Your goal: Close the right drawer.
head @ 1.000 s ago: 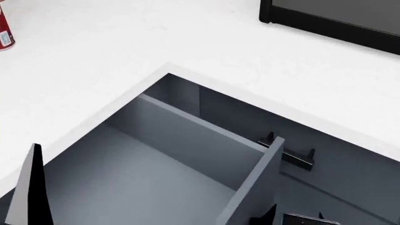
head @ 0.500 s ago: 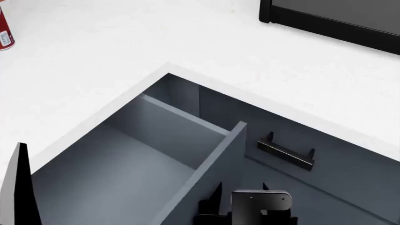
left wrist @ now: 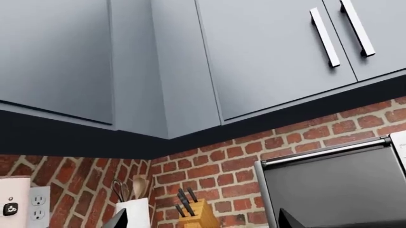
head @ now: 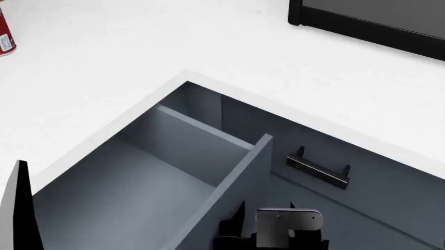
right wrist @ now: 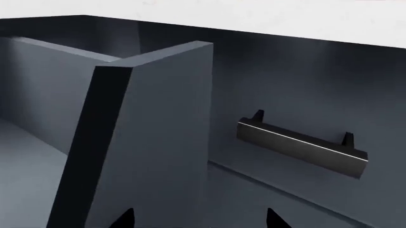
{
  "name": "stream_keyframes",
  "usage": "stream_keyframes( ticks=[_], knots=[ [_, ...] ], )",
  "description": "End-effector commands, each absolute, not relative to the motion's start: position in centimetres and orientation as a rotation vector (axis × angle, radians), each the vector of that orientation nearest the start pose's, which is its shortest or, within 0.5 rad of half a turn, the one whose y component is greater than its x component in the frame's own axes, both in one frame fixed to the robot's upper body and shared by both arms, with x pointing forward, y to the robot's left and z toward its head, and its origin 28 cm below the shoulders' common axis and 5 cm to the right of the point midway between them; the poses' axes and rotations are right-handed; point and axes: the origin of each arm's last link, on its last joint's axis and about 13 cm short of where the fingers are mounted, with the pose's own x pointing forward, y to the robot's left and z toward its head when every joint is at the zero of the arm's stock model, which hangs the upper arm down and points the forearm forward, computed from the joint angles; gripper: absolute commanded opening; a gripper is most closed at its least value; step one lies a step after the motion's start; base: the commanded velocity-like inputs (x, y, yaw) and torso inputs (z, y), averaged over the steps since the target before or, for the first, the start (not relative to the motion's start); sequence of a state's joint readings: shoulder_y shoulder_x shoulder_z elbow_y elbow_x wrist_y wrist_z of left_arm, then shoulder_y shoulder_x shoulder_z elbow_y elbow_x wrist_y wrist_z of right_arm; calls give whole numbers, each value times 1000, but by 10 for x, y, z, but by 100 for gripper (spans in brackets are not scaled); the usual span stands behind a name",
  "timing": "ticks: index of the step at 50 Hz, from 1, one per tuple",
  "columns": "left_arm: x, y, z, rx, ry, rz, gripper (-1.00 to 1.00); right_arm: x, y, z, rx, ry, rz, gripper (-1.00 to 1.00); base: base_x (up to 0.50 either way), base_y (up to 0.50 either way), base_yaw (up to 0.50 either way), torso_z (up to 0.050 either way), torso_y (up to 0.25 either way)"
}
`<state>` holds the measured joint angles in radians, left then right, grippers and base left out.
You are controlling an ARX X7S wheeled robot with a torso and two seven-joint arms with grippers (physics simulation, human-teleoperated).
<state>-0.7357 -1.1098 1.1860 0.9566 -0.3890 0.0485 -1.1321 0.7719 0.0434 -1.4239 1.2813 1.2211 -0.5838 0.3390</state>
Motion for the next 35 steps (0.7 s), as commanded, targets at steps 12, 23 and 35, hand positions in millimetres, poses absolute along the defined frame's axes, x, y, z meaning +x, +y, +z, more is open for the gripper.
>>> stream_keyframes(
  ticks=[12, 23, 35],
  knots=[
    [136, 215, 198, 111, -659, -159, 100, 330, -19, 8, -64, 35, 235, 100, 0, 4, 3, 2, 5],
    [122, 238, 201, 142, -635, -54, 100, 322, 7, 18, 23, 62, 390, 100, 1, 2, 3, 3, 5],
    [112, 261, 191, 183, -594, 45, 100, 309, 21, 13, 12, 87, 454, 100, 0, 0, 0, 0, 2]
  ],
)
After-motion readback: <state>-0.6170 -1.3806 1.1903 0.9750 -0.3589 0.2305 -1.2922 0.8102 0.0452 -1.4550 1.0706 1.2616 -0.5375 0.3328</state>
